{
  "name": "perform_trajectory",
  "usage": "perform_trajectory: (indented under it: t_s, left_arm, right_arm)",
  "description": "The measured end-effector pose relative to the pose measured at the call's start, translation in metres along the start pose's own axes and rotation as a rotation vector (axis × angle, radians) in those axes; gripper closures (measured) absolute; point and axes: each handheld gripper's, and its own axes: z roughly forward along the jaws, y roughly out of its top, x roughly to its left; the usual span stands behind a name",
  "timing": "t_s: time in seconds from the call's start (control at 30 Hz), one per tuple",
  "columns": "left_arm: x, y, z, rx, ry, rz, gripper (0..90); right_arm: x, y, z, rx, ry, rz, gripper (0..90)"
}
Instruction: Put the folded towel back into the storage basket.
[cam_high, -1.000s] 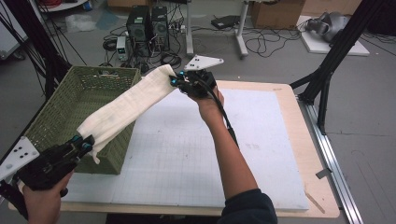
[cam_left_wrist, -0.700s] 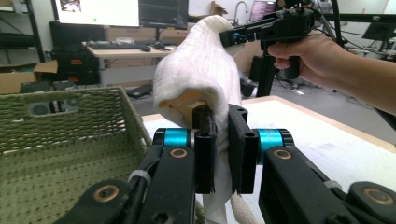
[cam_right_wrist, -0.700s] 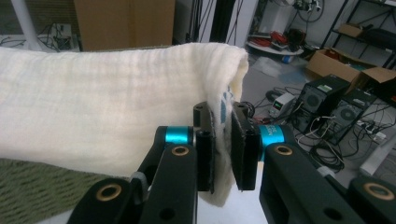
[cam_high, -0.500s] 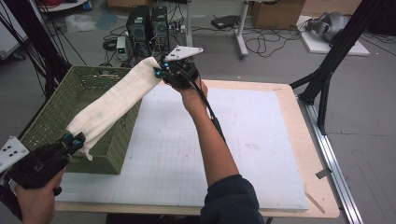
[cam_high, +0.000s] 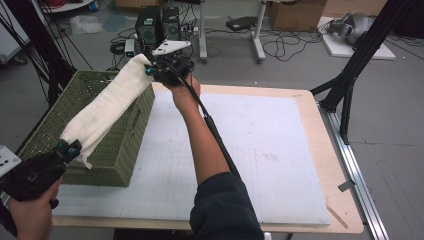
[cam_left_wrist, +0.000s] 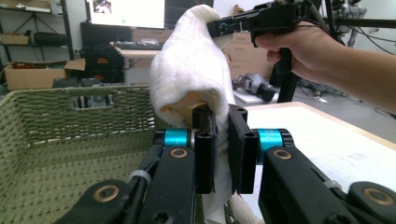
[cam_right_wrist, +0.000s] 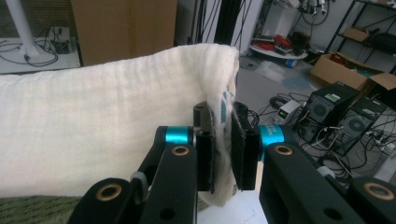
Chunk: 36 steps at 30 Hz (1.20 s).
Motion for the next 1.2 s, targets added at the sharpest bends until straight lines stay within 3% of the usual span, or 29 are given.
perform_trajectory:
  t_s: [0.6, 1.1, 1.13, 1.17, 1.2]
  left_arm:
    - [0.013, -0.004, -0.007, 0.015, 0.064, -0.001, 81.8]
    - [0.025, -0.010, -0.008, 0.042, 0.105, -0.019, 80.1]
    - [0.026, -0.011, -0.007, 0.045, 0.109, -0.021, 78.0]
    - [0.027, -0.012, -0.006, 0.045, 0.124, -0.023, 71.0]
    - [0.029, -0.013, -0.006, 0.041, 0.139, -0.028, 60.4]
  right_arm:
    - [0.018, 0.019, 0.048, 0.010, 0.005, -0.009, 82.0]
    - [0.029, 0.021, 0.091, 0.045, 0.032, 0.012, 82.0]
    - [0.031, 0.022, 0.095, 0.050, 0.032, 0.012, 81.3]
    - [0.032, 0.022, 0.099, 0.053, 0.030, 0.007, 74.9]
    - [0.035, 0.021, 0.104, 0.053, -0.001, 0.002, 58.8]
